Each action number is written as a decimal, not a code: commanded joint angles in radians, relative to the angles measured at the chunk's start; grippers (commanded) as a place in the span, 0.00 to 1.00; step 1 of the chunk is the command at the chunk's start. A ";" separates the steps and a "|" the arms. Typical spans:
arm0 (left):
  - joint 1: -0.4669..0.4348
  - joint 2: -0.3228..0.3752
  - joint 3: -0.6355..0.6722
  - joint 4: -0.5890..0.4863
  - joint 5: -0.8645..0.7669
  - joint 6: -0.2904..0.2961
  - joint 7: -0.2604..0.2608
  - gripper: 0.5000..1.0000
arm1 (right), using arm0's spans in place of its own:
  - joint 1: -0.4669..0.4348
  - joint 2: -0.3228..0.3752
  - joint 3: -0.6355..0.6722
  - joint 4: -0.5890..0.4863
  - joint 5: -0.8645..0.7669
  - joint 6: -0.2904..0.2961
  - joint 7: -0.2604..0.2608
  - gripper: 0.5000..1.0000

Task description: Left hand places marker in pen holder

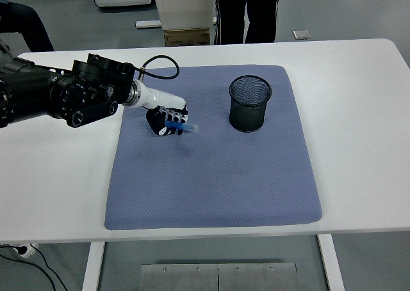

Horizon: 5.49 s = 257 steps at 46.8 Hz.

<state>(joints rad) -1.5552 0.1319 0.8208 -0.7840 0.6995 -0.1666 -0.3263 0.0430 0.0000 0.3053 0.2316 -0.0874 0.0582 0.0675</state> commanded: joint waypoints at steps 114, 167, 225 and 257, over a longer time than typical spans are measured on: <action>-0.157 -0.018 -0.327 -0.012 -0.057 -0.123 -0.019 0.00 | 0.000 0.000 0.000 0.000 0.000 0.000 0.000 1.00; 0.033 -0.113 -0.460 0.057 -0.445 -0.062 -0.016 0.00 | 0.000 0.000 0.000 0.000 0.000 0.000 0.000 1.00; 0.125 0.069 -0.670 0.103 -0.678 -0.004 -0.040 1.00 | 0.000 0.000 0.000 0.000 0.000 0.000 0.000 1.00; 0.678 0.331 -1.175 0.121 -0.686 -0.001 -0.045 1.00 | 0.000 0.000 0.000 0.000 0.000 0.000 0.000 1.00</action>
<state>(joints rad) -0.9098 0.4401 -0.3355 -0.6624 0.0152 -0.1670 -0.3705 0.0429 0.0000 0.3053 0.2317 -0.0874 0.0581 0.0676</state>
